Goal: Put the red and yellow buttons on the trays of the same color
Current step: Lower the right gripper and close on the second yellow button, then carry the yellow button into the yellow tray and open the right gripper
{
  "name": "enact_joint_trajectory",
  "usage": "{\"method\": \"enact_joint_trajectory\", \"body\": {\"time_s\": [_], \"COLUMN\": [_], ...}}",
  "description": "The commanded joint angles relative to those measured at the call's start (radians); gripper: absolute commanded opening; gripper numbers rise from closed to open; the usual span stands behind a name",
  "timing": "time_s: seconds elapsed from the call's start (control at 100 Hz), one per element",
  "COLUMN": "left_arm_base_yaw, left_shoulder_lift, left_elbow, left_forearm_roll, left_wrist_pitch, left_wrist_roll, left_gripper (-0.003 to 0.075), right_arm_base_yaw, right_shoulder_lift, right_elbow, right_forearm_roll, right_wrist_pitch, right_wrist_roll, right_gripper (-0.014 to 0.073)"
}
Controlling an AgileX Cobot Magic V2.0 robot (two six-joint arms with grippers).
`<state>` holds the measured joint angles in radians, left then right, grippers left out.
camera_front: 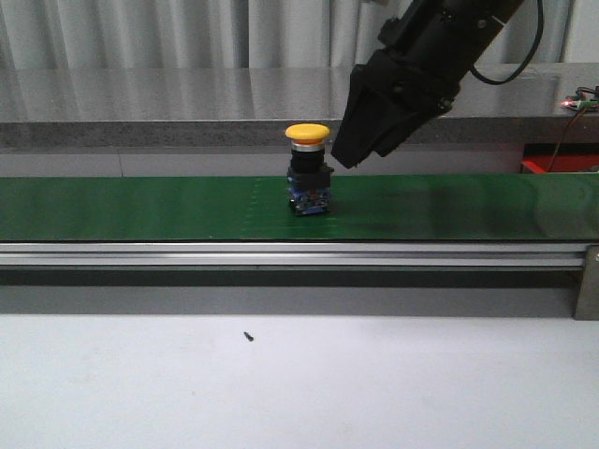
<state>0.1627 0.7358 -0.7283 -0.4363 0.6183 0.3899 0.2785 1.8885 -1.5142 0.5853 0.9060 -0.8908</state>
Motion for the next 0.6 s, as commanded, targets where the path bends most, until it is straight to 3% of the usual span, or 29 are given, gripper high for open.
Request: {"method": "enact_joint_trajectory", "body": {"time_s": [0.0,0.59], "left_arm_base_yaw": [-0.007,-0.007], "left_shoulder_lift": [-0.003,-0.003], "left_elbow": [-0.028,-0.028], "left_forearm_roll": [-0.025,-0.025], "left_wrist_pitch": [-0.059,-0.059], "left_wrist_roll": [-0.004,-0.004], "left_gripper": [-0.002,-0.002], "right_arm_base_yaw": [0.008,0.025], "right_shoulder_lift": [-0.045,0.0], "right_elbow": [-0.034,-0.034], "right_forearm_roll": [0.042,0.046], "right_wrist_pitch": [-0.007,-0.027], "right_wrist_roll": [-0.01,-0.01], "right_gripper": [0.058,0.0578]}}
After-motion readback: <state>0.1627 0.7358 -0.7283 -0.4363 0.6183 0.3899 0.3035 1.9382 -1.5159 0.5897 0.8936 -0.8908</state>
